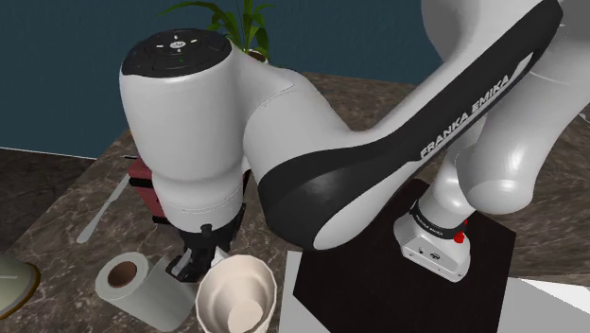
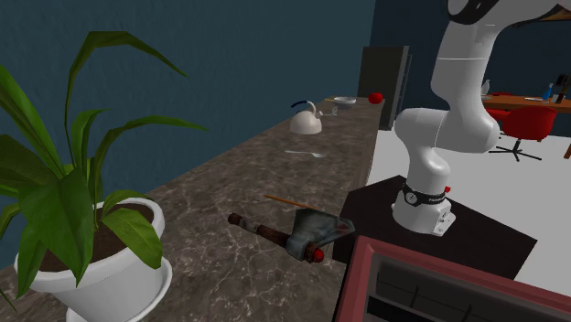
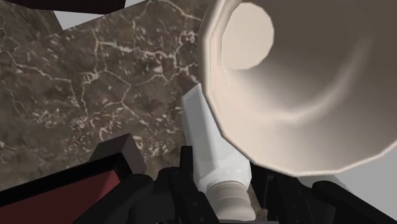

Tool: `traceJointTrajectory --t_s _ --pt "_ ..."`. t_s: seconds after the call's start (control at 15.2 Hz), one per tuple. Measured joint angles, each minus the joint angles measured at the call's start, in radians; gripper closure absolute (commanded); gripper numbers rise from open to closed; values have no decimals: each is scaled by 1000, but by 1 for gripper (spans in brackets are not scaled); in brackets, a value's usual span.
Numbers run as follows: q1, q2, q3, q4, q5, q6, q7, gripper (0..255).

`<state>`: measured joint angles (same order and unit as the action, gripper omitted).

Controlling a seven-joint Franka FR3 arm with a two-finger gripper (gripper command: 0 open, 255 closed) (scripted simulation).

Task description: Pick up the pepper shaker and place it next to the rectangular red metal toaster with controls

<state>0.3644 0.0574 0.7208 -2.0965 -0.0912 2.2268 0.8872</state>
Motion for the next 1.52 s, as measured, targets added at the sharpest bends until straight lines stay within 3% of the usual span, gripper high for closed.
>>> traceJointTrajectory --t_s 0.53,0.99,1.06,1.52 --pt "13 71 -9 -50 -71 100 52 255" --pt "15 83 -12 -53 -83 112 60 255" --pt "15 83 -12 -53 -83 112 60 0" --pt "12 72 -9 -48 -72 99 52 0"
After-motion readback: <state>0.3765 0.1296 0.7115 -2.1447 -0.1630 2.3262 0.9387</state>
